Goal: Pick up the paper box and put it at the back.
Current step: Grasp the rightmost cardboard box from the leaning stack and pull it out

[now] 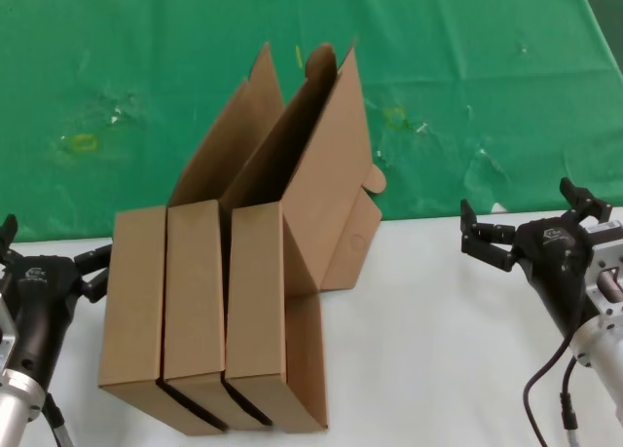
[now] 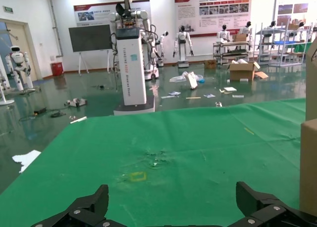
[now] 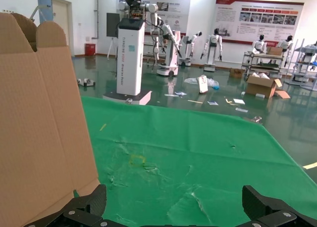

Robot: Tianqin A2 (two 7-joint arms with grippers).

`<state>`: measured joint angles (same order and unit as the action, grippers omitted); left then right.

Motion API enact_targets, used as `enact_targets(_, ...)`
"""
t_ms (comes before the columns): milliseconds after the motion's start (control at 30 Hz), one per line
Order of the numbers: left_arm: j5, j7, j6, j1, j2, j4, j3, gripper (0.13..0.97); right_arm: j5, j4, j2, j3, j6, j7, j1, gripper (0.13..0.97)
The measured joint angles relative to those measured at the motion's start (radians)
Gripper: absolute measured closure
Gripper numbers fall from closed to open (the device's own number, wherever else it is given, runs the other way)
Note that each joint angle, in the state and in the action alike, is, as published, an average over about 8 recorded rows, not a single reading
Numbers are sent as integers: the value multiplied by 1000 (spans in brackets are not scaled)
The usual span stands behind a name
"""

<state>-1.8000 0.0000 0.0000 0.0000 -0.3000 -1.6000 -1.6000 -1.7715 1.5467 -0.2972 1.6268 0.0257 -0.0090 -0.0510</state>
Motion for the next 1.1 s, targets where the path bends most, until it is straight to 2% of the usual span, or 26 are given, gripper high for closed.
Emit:
enact_targets(200,0,0,0,0,0,0,0,220,0,0,0,0,0,0,0,129)
enact_targets(500,0,0,0,0,0,0,0,369,-1,0,3,-4,6,-4,0,129)
enact_targets(600,0,0,0,0,0,0,0,369,-13,-1,18,-28,46,-35,2,129)
enact_targets(667,0,0,0,0,0,0,0,424,-36,-4,31,-52,98,-76,4,129)
enact_targets(767,0,0,0,0,0,0,0,506,-114,-14,31,-80,220,-177,8,129)
enact_targets(867,0,0,0,0,0,0,0,587,-231,-33,-16,-67,359,-286,6,129)
enact_targets(900,0,0,0,0,0,0,0,587,-276,-41,-42,-52,406,-322,3,129)
enact_targets(1100,0,0,0,0,0,0,0,733,-500,-120,-219,111,677,-487,-59,129)
